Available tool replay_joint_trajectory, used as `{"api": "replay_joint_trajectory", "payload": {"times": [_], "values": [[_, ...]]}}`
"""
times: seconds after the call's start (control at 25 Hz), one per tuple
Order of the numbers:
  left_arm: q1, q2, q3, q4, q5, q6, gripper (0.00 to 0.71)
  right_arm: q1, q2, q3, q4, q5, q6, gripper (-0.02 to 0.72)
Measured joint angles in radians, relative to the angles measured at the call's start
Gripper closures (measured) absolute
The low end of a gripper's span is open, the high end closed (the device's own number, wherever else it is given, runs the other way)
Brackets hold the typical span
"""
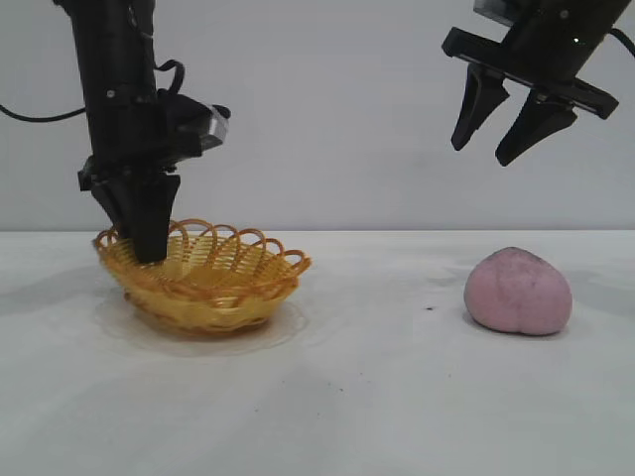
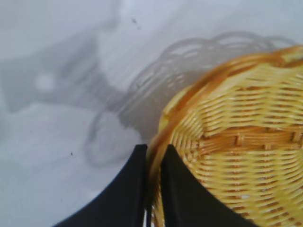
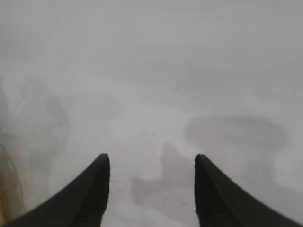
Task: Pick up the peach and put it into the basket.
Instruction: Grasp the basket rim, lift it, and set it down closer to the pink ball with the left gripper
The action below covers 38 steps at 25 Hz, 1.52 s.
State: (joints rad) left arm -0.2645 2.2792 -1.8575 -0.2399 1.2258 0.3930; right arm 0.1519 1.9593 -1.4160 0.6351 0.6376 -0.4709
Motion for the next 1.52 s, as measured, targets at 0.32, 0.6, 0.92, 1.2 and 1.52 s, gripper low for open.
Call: {"api": "replay_joint_trajectory", "payload": {"times": [0.32, 0.6, 0.92, 1.2, 1.52], "values": [[0.024, -0.169, 0.000, -0.089, -0.004, -0.277, 0.710, 0.000, 0.000, 0.000, 0.000, 0.000, -0.008, 0.364], [0.018, -0.284, 0.124, -0.180, -0.020, -0.352, 0.710, 0.000, 0.000, 0.000, 0.002, 0.000, -0.008, 0.364], [-0.013, -0.413, 0.522, -0.403, -0.321, -0.326, 0.710, 0.000, 0.000, 0.000, 0.002, -0.004, -0.008, 0.364], [-0.026, -0.416, 0.718, -0.565, -0.535, -0.233, 0.710, 0.000, 0.000, 0.000, 0.002, -0.005, -0.008, 0.364], [-0.043, -0.354, 0.728, -0.640, -0.572, -0.178, 0.710, 0.000, 0.000, 0.000, 0.006, -0.005, -0.008, 0.364]]}}
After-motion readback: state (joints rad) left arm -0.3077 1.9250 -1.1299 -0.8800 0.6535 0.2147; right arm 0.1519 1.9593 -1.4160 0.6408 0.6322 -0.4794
